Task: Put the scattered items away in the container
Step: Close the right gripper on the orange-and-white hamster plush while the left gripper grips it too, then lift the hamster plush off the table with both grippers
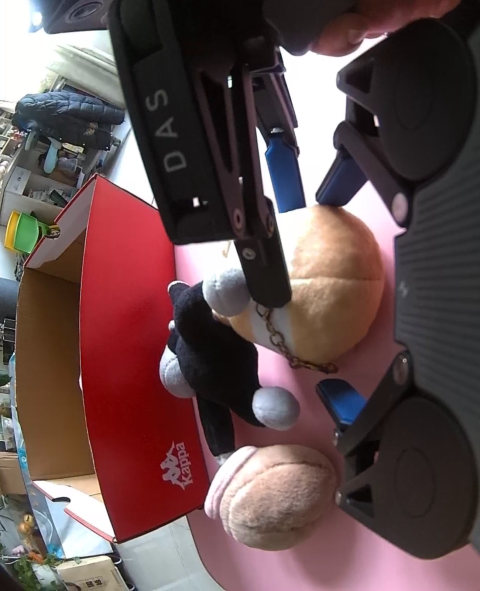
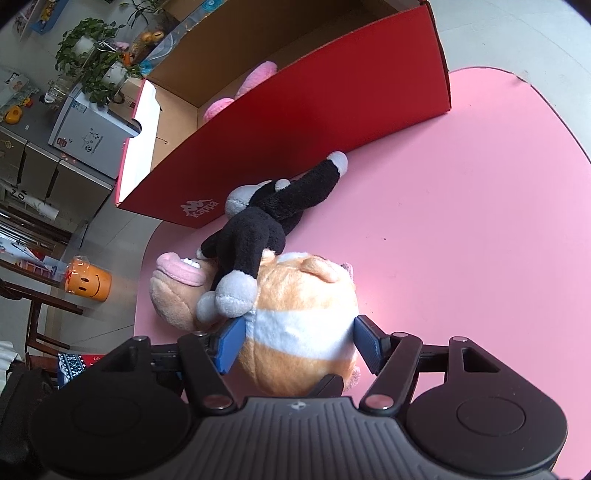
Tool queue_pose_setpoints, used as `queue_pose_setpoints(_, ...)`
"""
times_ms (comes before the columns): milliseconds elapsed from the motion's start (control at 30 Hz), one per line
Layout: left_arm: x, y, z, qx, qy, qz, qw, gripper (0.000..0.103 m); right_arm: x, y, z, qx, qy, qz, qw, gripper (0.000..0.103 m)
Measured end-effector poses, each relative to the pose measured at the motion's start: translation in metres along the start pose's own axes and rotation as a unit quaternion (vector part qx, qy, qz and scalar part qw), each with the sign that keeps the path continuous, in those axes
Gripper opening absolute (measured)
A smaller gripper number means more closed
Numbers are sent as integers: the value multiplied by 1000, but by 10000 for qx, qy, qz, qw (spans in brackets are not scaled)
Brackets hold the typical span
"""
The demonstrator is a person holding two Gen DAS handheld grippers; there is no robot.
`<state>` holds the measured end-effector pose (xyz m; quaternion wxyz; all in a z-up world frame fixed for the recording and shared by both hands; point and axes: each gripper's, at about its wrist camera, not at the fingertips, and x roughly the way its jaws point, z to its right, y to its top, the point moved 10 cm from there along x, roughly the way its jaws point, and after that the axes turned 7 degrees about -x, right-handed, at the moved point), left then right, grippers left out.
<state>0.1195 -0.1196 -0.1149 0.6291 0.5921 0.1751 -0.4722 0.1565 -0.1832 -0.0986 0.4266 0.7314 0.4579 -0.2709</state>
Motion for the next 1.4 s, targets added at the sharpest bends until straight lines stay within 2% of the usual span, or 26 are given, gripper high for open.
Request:
queue_pose_setpoints(133,3,0,1,-18,-13,8,10000,103,6,0,-1,-93,-40,-32,9999,70)
queue_pose_setpoints(300,4,0,1,-30,-18,25,10000,103,9,0,-2,-145,-39,-29,9999,70)
queue_pose_setpoints(433,5,2,4,-27,-86,9,10000,94,9,-1,-3,-220,-59,-18,9997,68)
queue_pose_setpoints(600,4,3,5,-44,-96,25,9999,90,6,-1,-4,-251,-79,18,9997,65)
queue_pose_setpoints(1400,-21,-2,26,-143,-104,14,9998,90,-25,-23,-16,-185,-100,23,9998,65)
